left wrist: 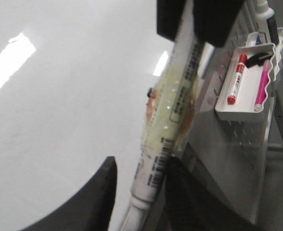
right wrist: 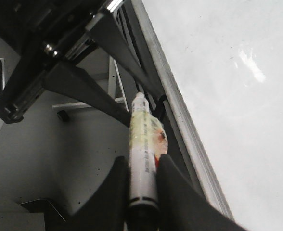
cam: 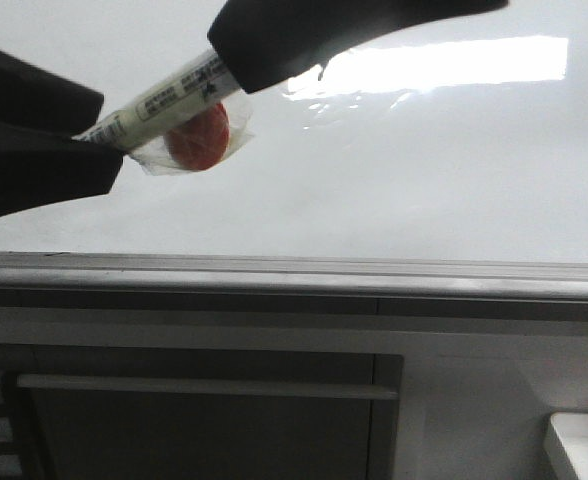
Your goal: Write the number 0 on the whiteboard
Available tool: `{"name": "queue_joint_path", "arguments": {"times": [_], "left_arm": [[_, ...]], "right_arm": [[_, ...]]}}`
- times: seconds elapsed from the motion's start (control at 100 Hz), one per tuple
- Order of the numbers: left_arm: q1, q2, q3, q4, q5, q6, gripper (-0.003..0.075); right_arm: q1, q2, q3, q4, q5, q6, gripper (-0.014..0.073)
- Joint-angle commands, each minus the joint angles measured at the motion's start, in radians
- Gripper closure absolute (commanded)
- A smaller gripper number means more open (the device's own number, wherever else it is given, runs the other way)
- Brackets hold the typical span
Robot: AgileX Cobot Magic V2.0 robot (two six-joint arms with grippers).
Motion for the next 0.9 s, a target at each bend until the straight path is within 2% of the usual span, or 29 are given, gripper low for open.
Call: {"name": "queue_joint_path", "arguments": {"times": [0.0,0.06,0.25,0.4,0.49,0.59,0.78,0.89], "left_arm": [[-0.005,-0.055,-0.033,-0.073,-0.102,-0.019,0.0311],[-0.005,-0.097,-0.033,-0.086,-0.080,-0.019,0.0278],[-0.005,-0.268,-0.033,-0.100,0.014,-0.019,0.0279],[-0.001,-0.425,-0.033,-0.324,0.077,-0.019,0.0280],[0.015,-0.496,-0.033,-0.378,0.124,-0.019,0.0288],[0.039,-0.546,-0.033,-0.380,0.143,-0.019,0.0389],[0.082,-0.564,-0.033,-0.380,0.138,-0.019,0.0727],[0.099,-0.562,-0.033,-0.380,0.138,-0.019,0.0741]], "right_arm": [[-0.002,-0.011,-0.028,0.015,-0.021,-0.008,0.0664],[-0.004,-0.011,-0.028,0.015,-0.037,0.000,0.0664],[-0.004,-0.011,-0.028,0.015,-0.143,0.096,0.0664],[-0.004,-0.011,-0.028,0.021,-0.151,0.152,0.0664],[-0.004,-0.009,-0.028,0.023,-0.144,0.152,0.0664],[-0.004,0.009,-0.028,0.023,-0.143,0.152,0.0664],[-0.005,0.054,-0.032,0.049,-0.166,0.152,0.0664],[-0.019,0.065,-0.056,0.058,-0.163,0.197,0.0664]]}}
